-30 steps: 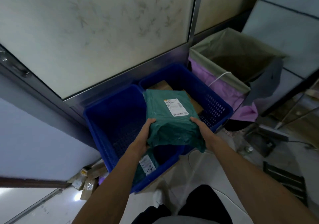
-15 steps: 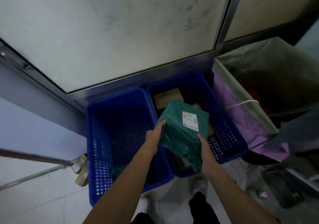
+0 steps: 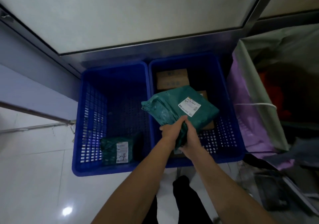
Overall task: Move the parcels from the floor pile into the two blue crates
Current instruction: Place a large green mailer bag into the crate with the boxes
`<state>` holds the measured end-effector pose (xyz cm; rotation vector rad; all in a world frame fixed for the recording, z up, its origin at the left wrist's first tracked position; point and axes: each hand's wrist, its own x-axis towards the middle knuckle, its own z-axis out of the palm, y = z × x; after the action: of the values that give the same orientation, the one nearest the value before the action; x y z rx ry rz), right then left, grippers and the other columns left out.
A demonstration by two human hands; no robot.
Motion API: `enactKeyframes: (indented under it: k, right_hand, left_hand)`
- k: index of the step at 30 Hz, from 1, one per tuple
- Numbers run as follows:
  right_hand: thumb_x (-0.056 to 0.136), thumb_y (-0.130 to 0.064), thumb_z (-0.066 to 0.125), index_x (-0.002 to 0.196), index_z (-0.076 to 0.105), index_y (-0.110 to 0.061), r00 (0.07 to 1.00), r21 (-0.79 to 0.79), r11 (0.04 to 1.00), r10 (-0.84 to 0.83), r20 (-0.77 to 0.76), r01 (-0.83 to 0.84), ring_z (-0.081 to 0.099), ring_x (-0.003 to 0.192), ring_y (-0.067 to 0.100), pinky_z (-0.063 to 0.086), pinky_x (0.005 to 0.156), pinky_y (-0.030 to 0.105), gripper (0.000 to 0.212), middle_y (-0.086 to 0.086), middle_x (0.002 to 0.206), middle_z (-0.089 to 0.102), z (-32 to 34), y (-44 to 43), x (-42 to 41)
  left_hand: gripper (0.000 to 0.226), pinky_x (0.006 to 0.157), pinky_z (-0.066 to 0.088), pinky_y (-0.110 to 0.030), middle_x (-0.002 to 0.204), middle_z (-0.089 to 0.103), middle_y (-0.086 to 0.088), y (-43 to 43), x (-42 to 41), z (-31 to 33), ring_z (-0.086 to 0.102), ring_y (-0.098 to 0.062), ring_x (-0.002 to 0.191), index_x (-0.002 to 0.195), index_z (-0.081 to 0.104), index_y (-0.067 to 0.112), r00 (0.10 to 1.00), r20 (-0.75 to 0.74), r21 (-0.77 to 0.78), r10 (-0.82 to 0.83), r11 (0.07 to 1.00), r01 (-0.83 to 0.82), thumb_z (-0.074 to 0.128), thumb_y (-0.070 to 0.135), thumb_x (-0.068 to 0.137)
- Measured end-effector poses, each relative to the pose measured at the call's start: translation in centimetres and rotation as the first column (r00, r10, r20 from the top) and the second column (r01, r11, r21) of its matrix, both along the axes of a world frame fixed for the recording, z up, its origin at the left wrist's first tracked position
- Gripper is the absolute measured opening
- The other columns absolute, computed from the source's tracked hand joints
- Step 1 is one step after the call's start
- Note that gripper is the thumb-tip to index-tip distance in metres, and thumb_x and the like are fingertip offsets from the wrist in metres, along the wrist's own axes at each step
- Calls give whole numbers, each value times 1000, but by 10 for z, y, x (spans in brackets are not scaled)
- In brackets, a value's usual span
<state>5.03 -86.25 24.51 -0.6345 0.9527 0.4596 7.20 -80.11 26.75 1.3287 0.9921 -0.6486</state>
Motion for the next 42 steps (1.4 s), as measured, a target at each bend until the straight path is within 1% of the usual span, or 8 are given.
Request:
enactKeyframes:
  k: [4, 8, 15, 20, 27, 34, 39, 42]
  right_hand:
    - [84, -59, 63, 135, 59, -21, 1000, 76, 997, 0, -5, 0, 55, 125, 25, 41, 109, 45, 64, 8, 132, 62, -9, 2, 1]
    - [86, -60, 64, 127, 57, -24, 980, -132, 972, 189, -67, -197, 63, 111, 27, 50, 101, 47, 55, 8, 121, 65, -20, -13, -12]
    - [76, -69, 70, 129, 53, -17, 986, -85, 996, -21, -165, 7, 58, 116, 35, 50, 100, 50, 76, 18, 126, 55, -52, -63, -5]
    - [71, -60, 79, 135, 52, -21, 973, -109, 985, -152, -173, 135, 58, 110, 34, 57, 85, 47, 79, 16, 133, 51, -75, -76, 2]
    - [72, -52, 81, 135, 50, -26, 972, -185, 977, -141, -190, 106, 58, 107, 34, 59, 86, 46, 75, 10, 132, 50, -106, -68, 36]
    - [74, -45, 83, 136, 49, -24, 981, -267, 963, -95, -172, 47, 55, 115, 32, 57, 92, 44, 74, 7, 131, 53, -136, -56, 60]
    - [88, -27, 75, 131, 52, -21, 989, -260, 966, -30, -143, -9, 54, 114, 26, 54, 94, 40, 50, 7, 133, 54, -158, -50, 75]
    - [96, -12, 62, 137, 48, -18, 984, -255, 961, 70, -167, -111, 55, 113, 27, 51, 98, 42, 44, 10, 141, 51, -171, -43, 78]
  left_hand:
    - [114, 97, 53, -43, 111, 55, -5, 7, 7, -9, 59, -25, 103, 133, 30, 13, 999, 29, 74, -28, 997, 26, 80, 65, 44]
    - [103, 95, 54, -42, 112, 58, -3, 20, 16, -25, 61, -23, 102, 124, 34, 17, 995, 36, 102, -94, 991, 89, 80, 63, 45]
    - [80, 81, 58, -32, 114, 69, 0, 54, 33, -42, 69, -19, 98, 135, 54, 19, 965, 109, -67, -238, 967, 246, 84, 48, 67]
    - [92, 92, 57, -38, 121, 67, -1, 61, 46, -63, 68, -21, 104, 143, 49, 21, 947, 86, -105, -311, 942, 319, 83, 55, 64]
    - [64, 98, 53, -40, 122, 65, 0, 60, 64, -97, 65, -19, 105, 134, 51, 25, 919, 128, 84, -373, 927, 364, 65, 59, 81]
    - [67, 109, 39, -45, 156, 25, -18, 56, 50, -121, 37, -35, 135, 157, 17, 14, 509, 30, 663, -860, 399, 634, 49, 33, 101]
    - [56, 124, 9, -40, 164, -5, -22, 61, 48, -145, 2, -35, 152, 152, 30, 6, 229, -148, 694, -962, 64, 717, 44, 28, 102]
    - [61, 125, 6, -40, 164, -9, -21, 56, 49, -156, -2, -33, 153, 154, 26, 5, 145, -232, 641, -962, -39, 767, 43, 29, 101]
